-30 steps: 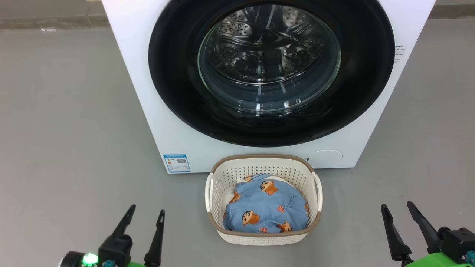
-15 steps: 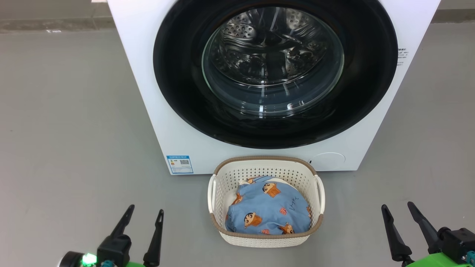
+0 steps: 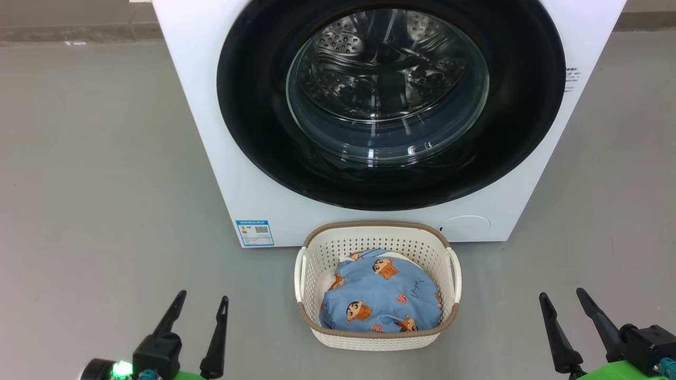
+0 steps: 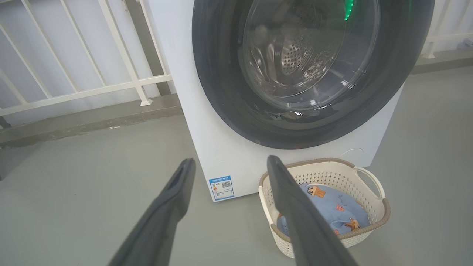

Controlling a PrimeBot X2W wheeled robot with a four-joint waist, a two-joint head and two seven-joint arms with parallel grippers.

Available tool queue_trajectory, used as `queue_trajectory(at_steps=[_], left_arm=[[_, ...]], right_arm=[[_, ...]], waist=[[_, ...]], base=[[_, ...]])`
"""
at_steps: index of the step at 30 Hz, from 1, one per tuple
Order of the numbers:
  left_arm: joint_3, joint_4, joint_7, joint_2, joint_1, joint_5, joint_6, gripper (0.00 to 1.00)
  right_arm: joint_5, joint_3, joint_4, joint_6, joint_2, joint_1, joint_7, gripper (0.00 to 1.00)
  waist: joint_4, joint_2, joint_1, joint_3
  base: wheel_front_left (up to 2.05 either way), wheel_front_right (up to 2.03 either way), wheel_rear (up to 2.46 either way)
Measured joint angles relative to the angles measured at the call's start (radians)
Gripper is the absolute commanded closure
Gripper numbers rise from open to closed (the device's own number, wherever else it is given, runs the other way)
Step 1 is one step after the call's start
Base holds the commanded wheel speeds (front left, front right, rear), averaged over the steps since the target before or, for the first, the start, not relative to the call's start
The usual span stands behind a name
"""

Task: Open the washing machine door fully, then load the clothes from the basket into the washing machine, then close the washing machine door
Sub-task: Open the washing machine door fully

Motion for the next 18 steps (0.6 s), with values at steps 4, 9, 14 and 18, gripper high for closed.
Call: queue_trajectory(at_steps=[4, 9, 14, 18], left_arm=[[0.007, -0.005, 0.000, 0.000, 0.000, -0.001, 0.000, 0.00], [0.012, -0.012, 0.000, 0.000, 0.000, -0.001, 0.000, 0.00], [0.015, -0.016, 0.000, -0.001, 0.000, -0.001, 0.000, 0.00], [0.016, -0.020, -0.001, -0.004, 0.000, -0.001, 0.000, 0.00]], right_arm=[[0.000, 0.000, 0.000, 0.000, 0.000, 0.000, 0.000, 0.00], [0.000, 0.002, 0.000, 0.000, 0.001, 0.000, 0.000, 0.00], [0.000, 0.002, 0.000, 0.000, 0.001, 0.000, 0.000, 0.00], [0.000, 0.003, 0.000, 0.000, 0.001, 0.000, 0.000, 0.00]], waist=[[-0.004, 0.0000, 0.0000, 0.003], [-0.007, 0.0000, 0.0000, 0.005], [-0.010, 0.0000, 0.0000, 0.007], [-0.013, -0.0001, 0.0000, 0.008]], base=[[0.25, 0.69, -0.93], [0.55, 0.97, -1.53], [0.95, 1.33, -2.28], [1.03, 1.43, -2.46]])
